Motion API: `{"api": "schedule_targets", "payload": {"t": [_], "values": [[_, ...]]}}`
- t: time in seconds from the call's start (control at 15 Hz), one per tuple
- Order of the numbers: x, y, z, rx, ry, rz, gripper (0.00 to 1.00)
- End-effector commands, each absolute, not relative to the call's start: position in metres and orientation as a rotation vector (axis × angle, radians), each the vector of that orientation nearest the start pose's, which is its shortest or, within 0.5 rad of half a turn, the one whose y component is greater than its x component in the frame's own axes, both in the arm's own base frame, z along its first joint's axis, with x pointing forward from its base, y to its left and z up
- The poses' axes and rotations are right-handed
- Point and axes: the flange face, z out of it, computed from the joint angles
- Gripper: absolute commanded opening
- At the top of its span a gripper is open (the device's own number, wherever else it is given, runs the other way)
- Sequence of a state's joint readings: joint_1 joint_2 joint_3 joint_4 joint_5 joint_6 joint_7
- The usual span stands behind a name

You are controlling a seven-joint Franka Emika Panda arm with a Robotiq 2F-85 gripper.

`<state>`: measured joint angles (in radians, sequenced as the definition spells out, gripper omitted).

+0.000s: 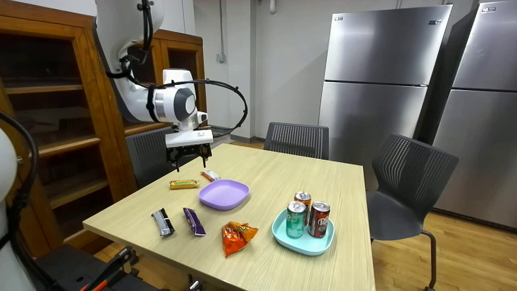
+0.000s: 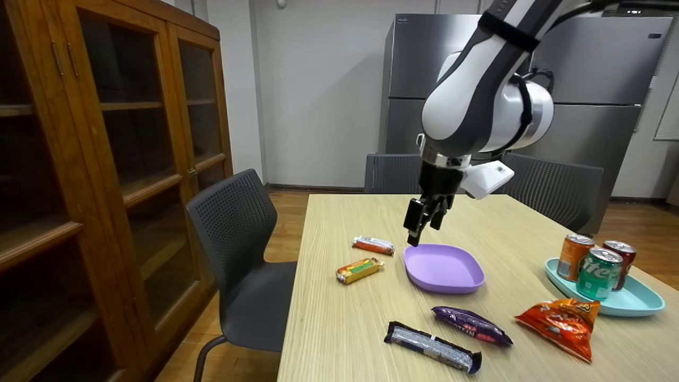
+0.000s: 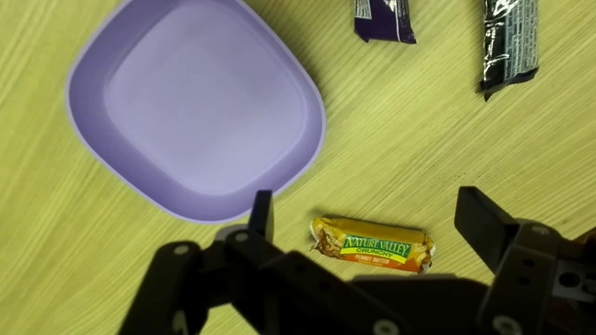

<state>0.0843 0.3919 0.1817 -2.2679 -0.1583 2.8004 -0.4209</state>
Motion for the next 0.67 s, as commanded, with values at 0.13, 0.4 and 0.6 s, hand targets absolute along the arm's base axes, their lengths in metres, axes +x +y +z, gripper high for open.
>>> {"api": "schedule_targets", "payload": {"t": [0.13,0.4,0.6], "values": [[0.555,0.192,0.179,-2.765,-1.465,-0.218,1.0],[0.576,0.208,0.167,-2.756,-1.513,-0.242,1.0],[0.596,0.217,0.161,-2.745,-1.553,-0.256,1.0]]}}
